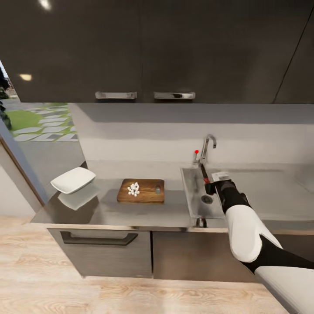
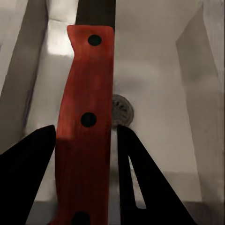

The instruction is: In the kitchen, take the Vidalia onion out of the sink, dice it on the chopping board with the paring knife, put the diced onion into the bowl on the countertop, then place both the paring knife and the chopping board into the sink.

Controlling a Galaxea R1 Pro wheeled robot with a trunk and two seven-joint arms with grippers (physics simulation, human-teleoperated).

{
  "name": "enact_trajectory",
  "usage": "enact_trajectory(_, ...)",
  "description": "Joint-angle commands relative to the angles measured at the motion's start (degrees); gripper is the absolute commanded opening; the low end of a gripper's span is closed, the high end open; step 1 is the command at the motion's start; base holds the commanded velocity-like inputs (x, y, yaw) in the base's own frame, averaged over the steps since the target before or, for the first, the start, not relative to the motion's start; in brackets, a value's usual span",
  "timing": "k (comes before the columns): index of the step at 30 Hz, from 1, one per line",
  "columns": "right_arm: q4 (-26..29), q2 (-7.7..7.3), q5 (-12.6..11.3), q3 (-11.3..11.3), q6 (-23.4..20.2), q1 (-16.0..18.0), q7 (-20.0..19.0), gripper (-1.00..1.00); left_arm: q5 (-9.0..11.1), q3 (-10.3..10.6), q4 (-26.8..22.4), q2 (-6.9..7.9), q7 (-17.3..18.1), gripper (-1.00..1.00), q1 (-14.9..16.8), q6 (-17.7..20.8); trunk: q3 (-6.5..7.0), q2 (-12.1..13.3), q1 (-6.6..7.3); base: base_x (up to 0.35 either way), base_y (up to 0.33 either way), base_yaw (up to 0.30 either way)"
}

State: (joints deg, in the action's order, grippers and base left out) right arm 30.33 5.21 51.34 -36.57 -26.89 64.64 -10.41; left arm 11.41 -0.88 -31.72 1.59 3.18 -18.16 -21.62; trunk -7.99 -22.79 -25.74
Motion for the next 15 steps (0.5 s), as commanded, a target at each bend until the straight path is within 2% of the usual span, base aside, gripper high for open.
enact_trajectory(1,-0.69,-0.23,0.59,-0.43,0.56,0.07,-0.33,-1.00,0.46,-0.08,-0.10,-0.01,0.33,1.00,-0.03,0.00,-0.05,-0.12,-0.04,0.000,-0.282,-0.206)
enact_trajectory(6,-5.03,-0.95,0.60,-0.43,3.12,0.05,0.07,-1.00,0.46,-0.08,-0.10,-0.01,0.33,1.00,-0.04,0.00,0.23,-0.12,-0.04,0.000,-0.221,-0.173)
enact_trajectory(12,-9.47,-1.09,0.55,-0.43,4.98,0.05,0.36,-1.00,0.46,-0.08,-0.18,-0.01,0.33,1.00,-0.03,-0.03,0.28,-0.12,-0.04,0.001,-0.033,-0.023)
enact_trajectory(15,-11.61,-1.12,0.52,-0.43,5.80,0.05,0.39,-1.00,0.46,-0.08,-0.17,-0.01,0.33,1.00,-0.03,-0.08,0.26,-0.12,-0.04,0.119,-0.001,-0.001)
